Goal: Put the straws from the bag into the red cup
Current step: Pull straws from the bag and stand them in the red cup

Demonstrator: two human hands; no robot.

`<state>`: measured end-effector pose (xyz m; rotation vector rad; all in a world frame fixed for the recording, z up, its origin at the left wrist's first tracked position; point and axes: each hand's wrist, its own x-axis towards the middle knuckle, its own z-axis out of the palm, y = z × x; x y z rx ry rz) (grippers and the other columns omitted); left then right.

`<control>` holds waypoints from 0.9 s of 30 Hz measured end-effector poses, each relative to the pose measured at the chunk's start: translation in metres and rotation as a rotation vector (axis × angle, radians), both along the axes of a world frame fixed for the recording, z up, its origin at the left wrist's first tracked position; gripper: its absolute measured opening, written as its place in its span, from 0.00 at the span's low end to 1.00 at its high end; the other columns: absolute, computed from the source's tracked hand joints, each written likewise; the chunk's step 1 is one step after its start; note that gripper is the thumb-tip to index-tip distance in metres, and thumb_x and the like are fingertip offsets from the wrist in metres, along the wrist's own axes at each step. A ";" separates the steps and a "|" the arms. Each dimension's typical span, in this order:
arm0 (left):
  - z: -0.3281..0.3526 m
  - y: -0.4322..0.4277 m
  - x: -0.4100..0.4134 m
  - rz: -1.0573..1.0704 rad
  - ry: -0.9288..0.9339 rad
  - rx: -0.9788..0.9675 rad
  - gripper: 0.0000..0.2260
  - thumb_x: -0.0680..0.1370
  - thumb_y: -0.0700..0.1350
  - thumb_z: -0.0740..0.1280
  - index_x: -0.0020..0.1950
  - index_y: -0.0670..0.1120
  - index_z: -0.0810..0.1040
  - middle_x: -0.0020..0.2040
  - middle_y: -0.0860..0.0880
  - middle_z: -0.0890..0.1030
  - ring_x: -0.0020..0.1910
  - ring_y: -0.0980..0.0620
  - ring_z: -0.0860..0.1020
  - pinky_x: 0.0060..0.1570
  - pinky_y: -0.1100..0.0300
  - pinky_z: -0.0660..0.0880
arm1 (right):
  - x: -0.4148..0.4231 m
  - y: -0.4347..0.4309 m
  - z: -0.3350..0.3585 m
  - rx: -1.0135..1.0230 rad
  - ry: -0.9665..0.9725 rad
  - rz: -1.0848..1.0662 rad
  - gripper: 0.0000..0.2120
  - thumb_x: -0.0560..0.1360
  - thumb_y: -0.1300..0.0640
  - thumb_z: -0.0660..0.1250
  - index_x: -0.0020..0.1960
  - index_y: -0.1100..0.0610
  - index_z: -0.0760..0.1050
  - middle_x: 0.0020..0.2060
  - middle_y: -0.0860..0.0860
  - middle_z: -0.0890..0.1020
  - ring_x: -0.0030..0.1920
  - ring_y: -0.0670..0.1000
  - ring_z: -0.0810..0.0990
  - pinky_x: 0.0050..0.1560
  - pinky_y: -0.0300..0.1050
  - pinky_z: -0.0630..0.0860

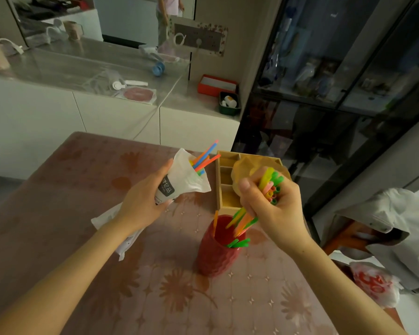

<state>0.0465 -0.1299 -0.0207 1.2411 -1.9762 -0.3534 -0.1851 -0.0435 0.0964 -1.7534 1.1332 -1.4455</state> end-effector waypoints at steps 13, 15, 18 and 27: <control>0.003 0.002 -0.004 -0.069 -0.013 -0.037 0.44 0.67 0.37 0.76 0.73 0.53 0.51 0.59 0.43 0.78 0.52 0.47 0.78 0.45 0.58 0.75 | -0.008 -0.022 -0.069 0.425 -0.228 0.011 0.07 0.71 0.58 0.72 0.47 0.58 0.76 0.33 0.50 0.82 0.36 0.49 0.81 0.41 0.41 0.78; 0.002 0.003 -0.003 -0.079 -0.013 -0.026 0.45 0.67 0.37 0.75 0.72 0.55 0.50 0.59 0.43 0.77 0.51 0.48 0.78 0.45 0.57 0.76 | -0.013 -0.020 -0.073 0.482 -0.195 0.033 0.15 0.69 0.57 0.73 0.55 0.54 0.76 0.41 0.49 0.85 0.44 0.47 0.82 0.44 0.36 0.76; 0.004 0.003 -0.003 -0.103 -0.026 -0.028 0.46 0.66 0.36 0.76 0.72 0.56 0.49 0.59 0.43 0.78 0.51 0.48 0.78 0.44 0.57 0.77 | -0.022 -0.019 -0.065 0.517 -0.161 0.029 0.22 0.67 0.49 0.70 0.60 0.45 0.74 0.54 0.43 0.83 0.53 0.40 0.80 0.49 0.35 0.75; 0.035 -0.001 -0.010 -0.162 -0.407 -0.138 0.51 0.59 0.34 0.77 0.74 0.54 0.51 0.48 0.45 0.80 0.41 0.47 0.78 0.36 0.57 0.73 | -0.025 -0.047 -0.037 0.404 -0.343 -0.199 0.27 0.74 0.35 0.55 0.68 0.45 0.69 0.59 0.42 0.78 0.60 0.43 0.77 0.59 0.39 0.72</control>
